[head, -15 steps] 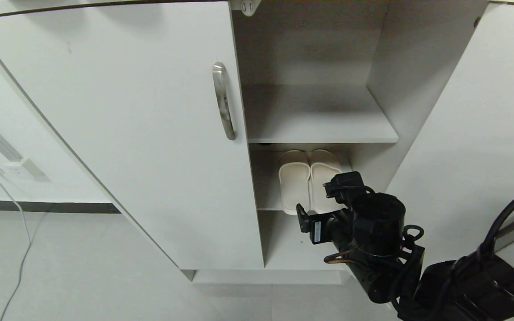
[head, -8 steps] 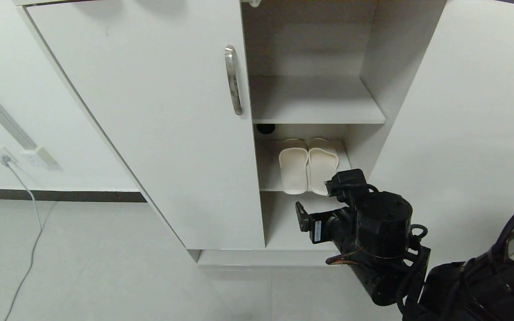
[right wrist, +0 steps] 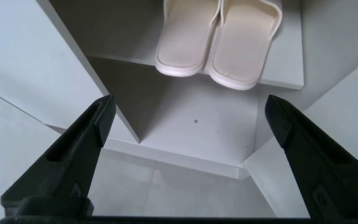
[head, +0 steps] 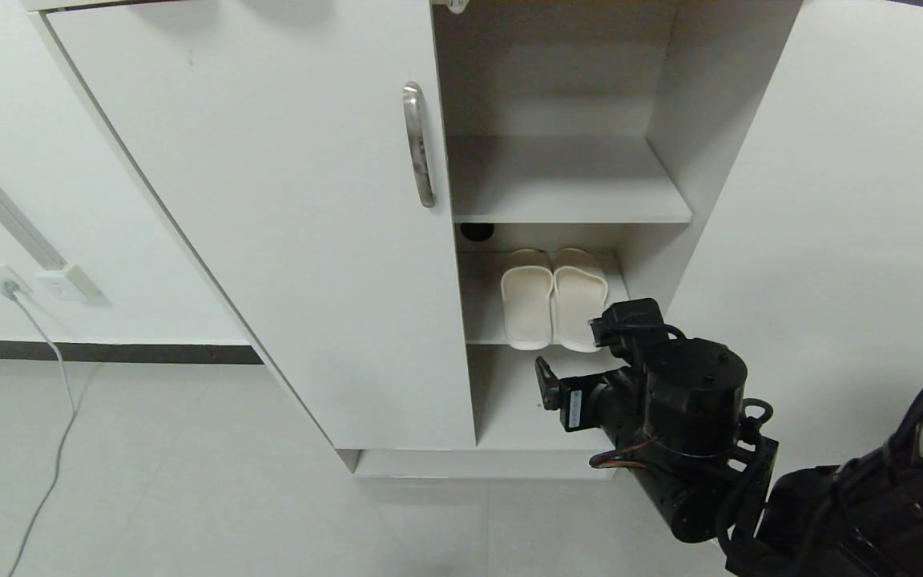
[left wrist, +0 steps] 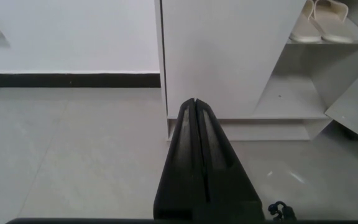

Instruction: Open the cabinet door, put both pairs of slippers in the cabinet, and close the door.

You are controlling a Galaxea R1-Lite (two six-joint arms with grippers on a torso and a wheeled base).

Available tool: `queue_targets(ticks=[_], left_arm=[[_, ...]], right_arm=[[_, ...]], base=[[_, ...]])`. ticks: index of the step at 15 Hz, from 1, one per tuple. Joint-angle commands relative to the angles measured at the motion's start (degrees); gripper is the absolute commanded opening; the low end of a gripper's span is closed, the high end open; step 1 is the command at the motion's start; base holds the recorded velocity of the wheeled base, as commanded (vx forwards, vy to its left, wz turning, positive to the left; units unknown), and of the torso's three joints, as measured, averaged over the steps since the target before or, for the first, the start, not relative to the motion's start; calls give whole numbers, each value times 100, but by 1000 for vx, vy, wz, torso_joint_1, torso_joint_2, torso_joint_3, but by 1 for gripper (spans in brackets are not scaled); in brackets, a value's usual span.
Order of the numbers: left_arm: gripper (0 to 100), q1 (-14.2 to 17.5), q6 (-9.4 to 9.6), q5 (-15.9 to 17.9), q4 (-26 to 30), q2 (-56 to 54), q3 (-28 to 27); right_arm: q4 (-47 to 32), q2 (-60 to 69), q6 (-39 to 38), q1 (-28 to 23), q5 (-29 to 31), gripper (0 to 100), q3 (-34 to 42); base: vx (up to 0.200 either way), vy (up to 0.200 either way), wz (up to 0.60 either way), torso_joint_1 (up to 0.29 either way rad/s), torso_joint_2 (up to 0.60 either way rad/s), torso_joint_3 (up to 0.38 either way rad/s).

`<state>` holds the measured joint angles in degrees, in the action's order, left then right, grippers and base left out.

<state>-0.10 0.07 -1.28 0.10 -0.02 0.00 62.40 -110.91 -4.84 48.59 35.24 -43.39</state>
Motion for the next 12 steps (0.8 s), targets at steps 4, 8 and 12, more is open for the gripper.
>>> queue_targets(ticks=[4,8,12], left_arm=[[0,1,10,-4,-1,11,0],[0,1,10,-4,-1,2,0],[0,1,28,-4,-1,2,0]], right_arm=[[0,-1,9,-87,0,100,-12],[-9,-1,97,-104,-26,100,-12],[0,-1,132,-104,-26,100,14]], base=[[0,0,0,0,0,0],[0,0,0,1,4,79],[0,0,0,0,2,190]])
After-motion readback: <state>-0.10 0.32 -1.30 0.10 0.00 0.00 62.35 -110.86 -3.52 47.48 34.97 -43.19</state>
